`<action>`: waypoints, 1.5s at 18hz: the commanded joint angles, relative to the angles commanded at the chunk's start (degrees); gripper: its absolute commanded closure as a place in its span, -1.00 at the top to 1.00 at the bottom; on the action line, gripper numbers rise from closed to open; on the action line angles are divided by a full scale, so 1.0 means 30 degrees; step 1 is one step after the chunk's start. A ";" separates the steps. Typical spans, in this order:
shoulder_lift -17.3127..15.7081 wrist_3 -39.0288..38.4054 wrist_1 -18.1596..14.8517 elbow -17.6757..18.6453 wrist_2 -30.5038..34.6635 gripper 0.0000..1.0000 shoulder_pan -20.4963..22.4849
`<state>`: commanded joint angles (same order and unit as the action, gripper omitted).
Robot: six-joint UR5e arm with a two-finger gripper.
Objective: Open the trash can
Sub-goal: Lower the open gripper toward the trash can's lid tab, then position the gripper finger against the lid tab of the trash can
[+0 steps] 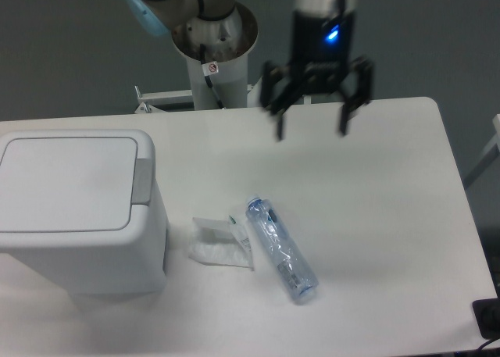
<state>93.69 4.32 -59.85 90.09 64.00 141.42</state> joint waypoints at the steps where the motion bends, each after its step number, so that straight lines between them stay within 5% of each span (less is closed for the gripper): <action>1: 0.0147 -0.0324 0.0000 0.0087 -0.0615 1.00 -0.0029; 10: 0.0676 -0.0913 0.0176 0.0877 -0.1265 1.00 -0.1669; 27: 0.0442 -0.0854 0.0264 0.1787 -0.1090 1.00 -0.2138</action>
<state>95.01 1.76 -59.06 95.45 60.73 135.00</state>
